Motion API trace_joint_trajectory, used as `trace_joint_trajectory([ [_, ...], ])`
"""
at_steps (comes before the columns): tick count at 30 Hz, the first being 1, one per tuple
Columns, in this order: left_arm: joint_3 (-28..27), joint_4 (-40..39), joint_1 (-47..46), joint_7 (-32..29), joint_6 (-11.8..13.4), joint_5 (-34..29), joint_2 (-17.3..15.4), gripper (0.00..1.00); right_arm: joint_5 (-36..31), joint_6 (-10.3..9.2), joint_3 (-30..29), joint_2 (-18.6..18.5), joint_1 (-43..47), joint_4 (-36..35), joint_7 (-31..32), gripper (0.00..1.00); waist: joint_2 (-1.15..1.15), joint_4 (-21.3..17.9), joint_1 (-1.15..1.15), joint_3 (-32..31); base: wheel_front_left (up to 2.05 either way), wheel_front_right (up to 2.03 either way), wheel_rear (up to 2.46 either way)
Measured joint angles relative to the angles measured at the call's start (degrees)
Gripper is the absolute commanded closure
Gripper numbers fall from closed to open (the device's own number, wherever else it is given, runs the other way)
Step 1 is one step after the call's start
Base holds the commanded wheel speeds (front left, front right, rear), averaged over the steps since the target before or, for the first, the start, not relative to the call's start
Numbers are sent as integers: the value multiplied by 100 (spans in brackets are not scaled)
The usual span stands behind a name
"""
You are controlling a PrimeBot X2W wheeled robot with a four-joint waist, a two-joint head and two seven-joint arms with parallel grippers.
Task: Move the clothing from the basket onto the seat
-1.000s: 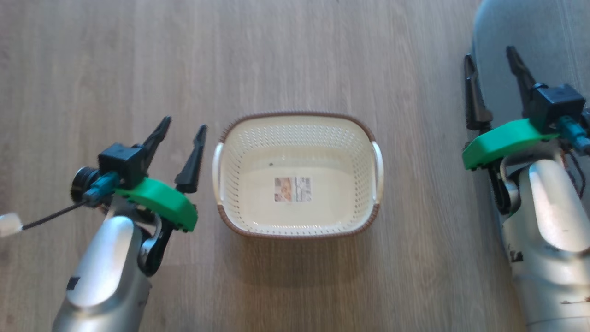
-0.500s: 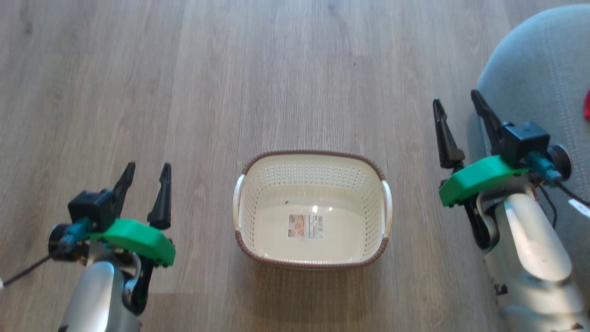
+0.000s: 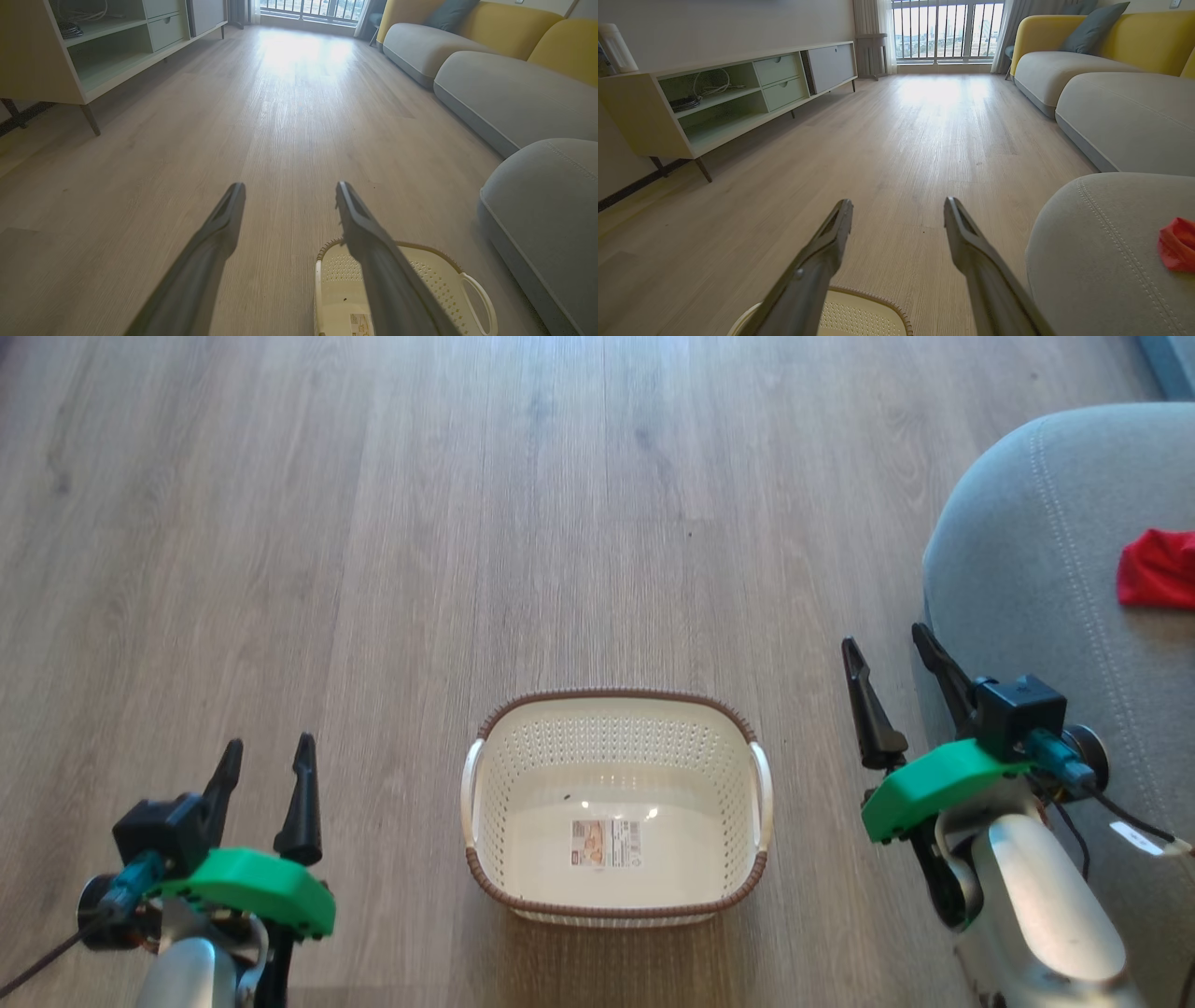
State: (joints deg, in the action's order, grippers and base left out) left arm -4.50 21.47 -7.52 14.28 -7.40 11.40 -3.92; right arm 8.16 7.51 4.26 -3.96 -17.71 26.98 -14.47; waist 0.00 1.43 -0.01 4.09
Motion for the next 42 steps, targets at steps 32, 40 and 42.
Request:
trace_joint_trajectory([
  [32, -209, -308, 616, 0, -1, -291, 124, 0, 158, 0, 129, 35, 439, 158, 1, 0, 0, -60, 0, -410, 0, 0, 0],
  [40, -133, 222, 933, -44, 0, -248, 189, 100, 183, 0, 148, 36, 897, 678, 42, 100, 0, -65, 0, -408, 0, 0, 0],
  [42, -135, 246, 989, -94, 0, -122, 192, 100, 307, 0, 142, 36, 1002, 687, 71, 100, 0, -66, 0, -409, 0, 0, 0],
])
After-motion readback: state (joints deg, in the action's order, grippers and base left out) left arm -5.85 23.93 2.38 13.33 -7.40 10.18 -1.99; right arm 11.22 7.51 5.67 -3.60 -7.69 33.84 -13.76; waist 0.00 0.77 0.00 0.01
